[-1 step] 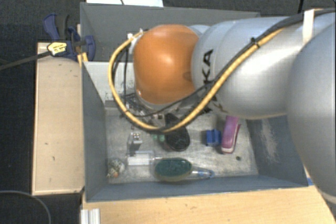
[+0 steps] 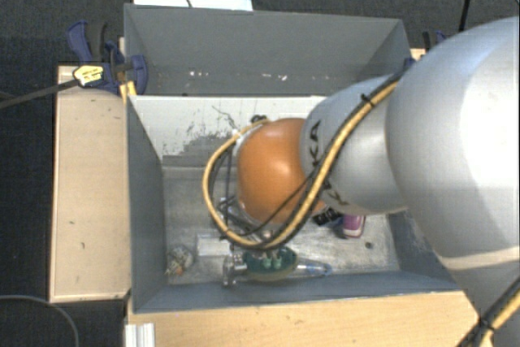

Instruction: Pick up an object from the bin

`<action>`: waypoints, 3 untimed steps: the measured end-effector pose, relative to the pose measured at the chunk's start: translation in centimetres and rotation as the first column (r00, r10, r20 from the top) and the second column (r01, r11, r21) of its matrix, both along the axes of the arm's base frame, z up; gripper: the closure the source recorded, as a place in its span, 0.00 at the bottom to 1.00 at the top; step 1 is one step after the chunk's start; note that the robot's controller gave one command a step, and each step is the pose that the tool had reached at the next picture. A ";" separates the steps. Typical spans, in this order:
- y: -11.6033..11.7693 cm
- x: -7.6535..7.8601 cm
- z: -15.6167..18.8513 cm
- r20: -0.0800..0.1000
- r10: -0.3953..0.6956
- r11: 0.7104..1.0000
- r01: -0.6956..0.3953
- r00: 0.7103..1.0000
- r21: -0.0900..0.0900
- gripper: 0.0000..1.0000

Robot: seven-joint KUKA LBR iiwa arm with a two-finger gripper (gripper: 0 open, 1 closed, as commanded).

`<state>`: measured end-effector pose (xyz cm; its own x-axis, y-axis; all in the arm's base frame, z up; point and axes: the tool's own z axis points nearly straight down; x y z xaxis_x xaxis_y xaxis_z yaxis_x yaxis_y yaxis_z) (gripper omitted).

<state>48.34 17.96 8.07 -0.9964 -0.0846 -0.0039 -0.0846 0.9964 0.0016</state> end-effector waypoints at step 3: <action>-0.8 -0.1 -1.0 -0.001 -0.235 0.972 0.235 0.972 0.001 0.00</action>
Offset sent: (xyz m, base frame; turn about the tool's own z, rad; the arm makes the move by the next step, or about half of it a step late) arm -0.0055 -0.0189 0.0193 -0.0054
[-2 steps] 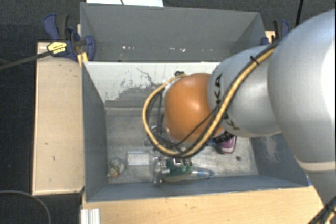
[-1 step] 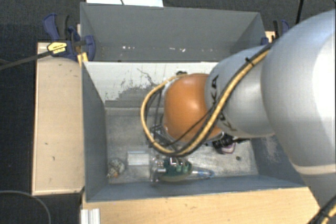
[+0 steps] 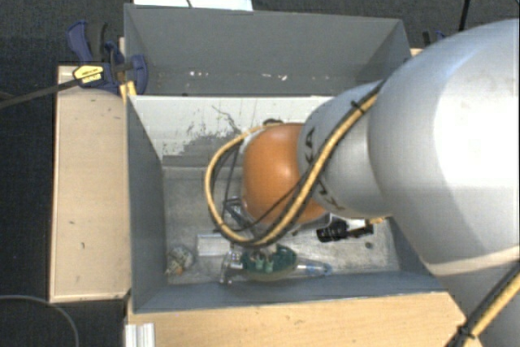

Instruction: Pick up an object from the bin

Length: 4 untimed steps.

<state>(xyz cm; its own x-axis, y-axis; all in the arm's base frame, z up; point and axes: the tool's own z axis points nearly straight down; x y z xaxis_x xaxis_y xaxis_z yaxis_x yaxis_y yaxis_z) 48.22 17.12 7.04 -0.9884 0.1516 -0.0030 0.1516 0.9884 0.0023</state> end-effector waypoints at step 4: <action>0.0 0.6 7.3 0.004 -0.019 1.000 0.019 1.000 0.001 1.00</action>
Offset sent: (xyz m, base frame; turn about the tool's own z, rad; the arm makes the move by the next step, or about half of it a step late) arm 0.0000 0.0000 0.0000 0.0000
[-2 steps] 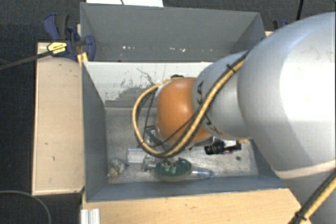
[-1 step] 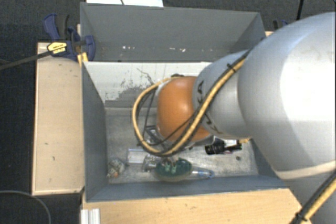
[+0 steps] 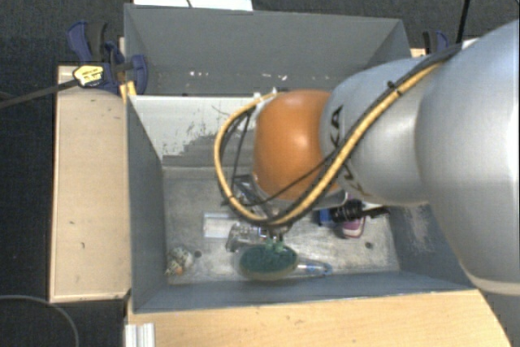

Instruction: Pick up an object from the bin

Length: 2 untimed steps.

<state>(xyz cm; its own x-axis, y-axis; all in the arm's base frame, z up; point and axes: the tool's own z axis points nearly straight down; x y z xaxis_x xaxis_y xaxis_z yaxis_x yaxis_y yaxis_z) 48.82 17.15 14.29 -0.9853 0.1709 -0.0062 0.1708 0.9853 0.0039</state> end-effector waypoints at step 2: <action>0.0 0.2 4.4 -0.001 0.000 1.000 0.000 1.000 0.000 1.00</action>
Offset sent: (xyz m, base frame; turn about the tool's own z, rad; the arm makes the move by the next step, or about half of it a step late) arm 0.0000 0.0000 0.0008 0.0000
